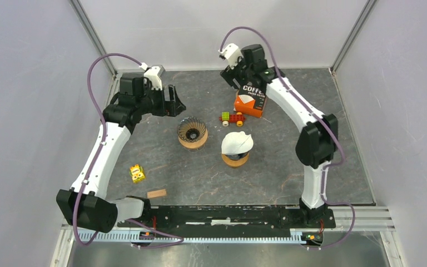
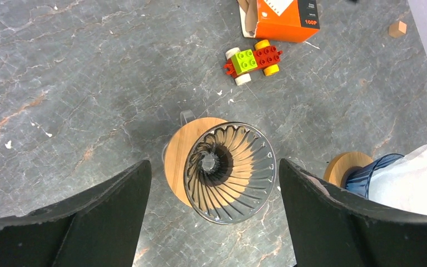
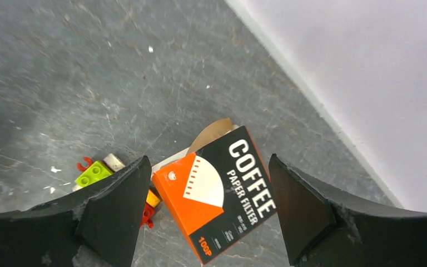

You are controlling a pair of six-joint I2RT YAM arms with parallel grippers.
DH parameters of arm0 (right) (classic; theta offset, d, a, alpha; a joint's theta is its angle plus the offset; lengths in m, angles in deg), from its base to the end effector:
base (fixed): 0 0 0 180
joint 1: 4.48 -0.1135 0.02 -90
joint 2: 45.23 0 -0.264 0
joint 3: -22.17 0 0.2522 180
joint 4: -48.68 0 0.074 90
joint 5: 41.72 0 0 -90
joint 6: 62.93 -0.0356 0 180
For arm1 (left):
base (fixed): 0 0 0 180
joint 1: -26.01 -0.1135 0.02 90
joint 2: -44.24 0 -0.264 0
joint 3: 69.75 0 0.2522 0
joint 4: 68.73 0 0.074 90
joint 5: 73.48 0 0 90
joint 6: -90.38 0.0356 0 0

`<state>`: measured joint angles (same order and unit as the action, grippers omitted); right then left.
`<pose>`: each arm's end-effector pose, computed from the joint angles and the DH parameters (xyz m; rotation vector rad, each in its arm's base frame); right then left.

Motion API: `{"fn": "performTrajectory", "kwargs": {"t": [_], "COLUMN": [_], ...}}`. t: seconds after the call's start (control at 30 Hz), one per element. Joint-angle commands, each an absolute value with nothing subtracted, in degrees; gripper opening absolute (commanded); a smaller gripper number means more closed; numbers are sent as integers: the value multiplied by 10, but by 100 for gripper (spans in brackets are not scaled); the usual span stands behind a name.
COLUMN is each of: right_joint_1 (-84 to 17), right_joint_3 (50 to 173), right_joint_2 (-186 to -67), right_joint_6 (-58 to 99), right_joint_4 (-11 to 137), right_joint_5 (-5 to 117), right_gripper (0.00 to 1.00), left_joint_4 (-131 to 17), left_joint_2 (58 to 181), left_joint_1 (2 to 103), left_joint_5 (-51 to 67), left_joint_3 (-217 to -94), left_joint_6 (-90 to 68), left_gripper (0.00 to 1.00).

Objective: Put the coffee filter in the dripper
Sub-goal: Adjust the coffee filter holder at the center of the board.

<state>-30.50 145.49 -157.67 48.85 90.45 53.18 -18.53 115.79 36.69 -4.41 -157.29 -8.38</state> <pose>0.4142 0.2056 0.3489 -0.9017 1.9083 0.1345 0.2606 -0.0621 0.3731 0.2487 2.1682 -0.5896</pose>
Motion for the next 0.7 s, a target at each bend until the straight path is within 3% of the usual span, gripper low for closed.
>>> {"fn": "performTrajectory", "kwargs": {"t": [0.0, 0.37, 0.67], "right_joint_1": [-309, -308, -298], "right_joint_3": [1469, 1486, 1370], "right_joint_2": [-1649, -1749, -1679], "right_joint_6": [526, 591, 631], "right_joint_4": [853, 849, 834], "right_joint_5": [487, 461, 423], "right_gripper": [84, 83, 81], "left_joint_4": [-216, -224, -233], "left_joint_2": [1141, 1161, 1152], "left_joint_1": [364, 349, 343], "left_joint_5": [-25, -15, -24], "left_joint_3": [-1590, -1591, -1583], "left_joint_6": [-46, -40, -47], "left_gripper": [90, 90, 90]}}
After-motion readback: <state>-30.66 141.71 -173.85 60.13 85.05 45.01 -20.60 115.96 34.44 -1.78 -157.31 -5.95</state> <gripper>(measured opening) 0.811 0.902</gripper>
